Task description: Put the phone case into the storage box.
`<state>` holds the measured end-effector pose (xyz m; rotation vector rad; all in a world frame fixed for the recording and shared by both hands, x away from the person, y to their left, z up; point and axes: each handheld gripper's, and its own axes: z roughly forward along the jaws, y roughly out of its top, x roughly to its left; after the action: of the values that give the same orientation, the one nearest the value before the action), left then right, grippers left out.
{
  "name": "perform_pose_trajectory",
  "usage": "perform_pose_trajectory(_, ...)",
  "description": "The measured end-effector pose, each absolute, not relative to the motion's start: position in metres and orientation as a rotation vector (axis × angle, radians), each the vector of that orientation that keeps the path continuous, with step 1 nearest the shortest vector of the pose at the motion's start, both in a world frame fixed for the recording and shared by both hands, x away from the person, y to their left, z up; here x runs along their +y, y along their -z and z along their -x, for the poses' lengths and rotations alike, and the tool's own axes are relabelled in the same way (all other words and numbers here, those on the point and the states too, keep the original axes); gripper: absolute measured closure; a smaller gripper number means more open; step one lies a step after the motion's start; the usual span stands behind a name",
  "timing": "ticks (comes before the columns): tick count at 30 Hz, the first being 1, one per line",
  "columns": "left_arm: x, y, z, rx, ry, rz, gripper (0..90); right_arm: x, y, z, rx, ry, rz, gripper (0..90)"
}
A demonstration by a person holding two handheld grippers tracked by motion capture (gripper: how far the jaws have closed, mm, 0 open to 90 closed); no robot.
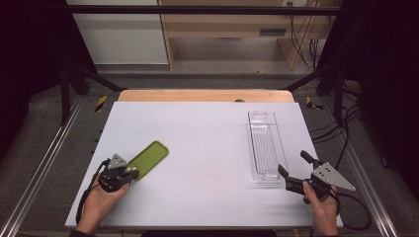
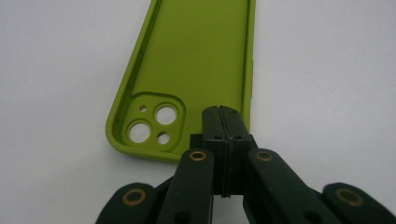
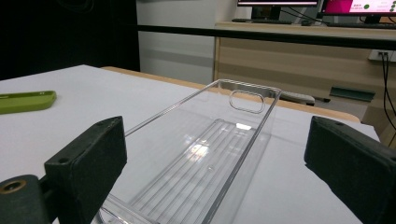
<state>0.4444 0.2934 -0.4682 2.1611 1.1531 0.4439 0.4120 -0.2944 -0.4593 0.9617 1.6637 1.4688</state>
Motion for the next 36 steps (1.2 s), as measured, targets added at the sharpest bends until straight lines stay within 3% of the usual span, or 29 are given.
perform_pose_trajectory(13, 0.313, 0.467, -0.417, 1.097, -0.404, -2.195, 90.0, -0.294, 0.460, -0.412, 1.666, -1.465, -0.968, 5.9)
perform_pose_trajectory(20, 0.319, 0.458, -0.409, 1.038, -0.519, -2.118, 89.3, -0.295, 0.460, -0.412, 1.662, -1.464, -0.968, 5.9)
perform_pose_trajectory(23, 0.322, 0.454, -0.410, 1.014, -0.608, -2.054, 73.4, -0.295, 0.460, -0.412, 1.664, -1.464, -0.969, 5.8)
perform_pose_trajectory(26, 0.326, 0.457, -0.415, 0.997, -0.631, -2.025, 44.4, -0.295, 0.459, -0.412, 1.659, -1.465, -0.967, 5.7)
perform_pose_trajectory(29, 0.328, 0.464, -0.418, 0.975, -0.619, -2.062, 22.6, -0.296, 0.459, -0.412, 1.658, -1.461, -0.966, 5.7)
perform_pose_trajectory(32, 0.329, 0.471, -0.421, 0.975, -0.582, -2.087, 12.6, -0.296, 0.459, -0.411, 1.654, -1.467, -0.975, 5.6)
perform_pose_trajectory(36, 0.328, 0.477, -0.426, 0.966, -0.525, -2.140, 9.2, -0.296, 0.458, -0.411, 1.653, -1.472, -0.965, 5.6)
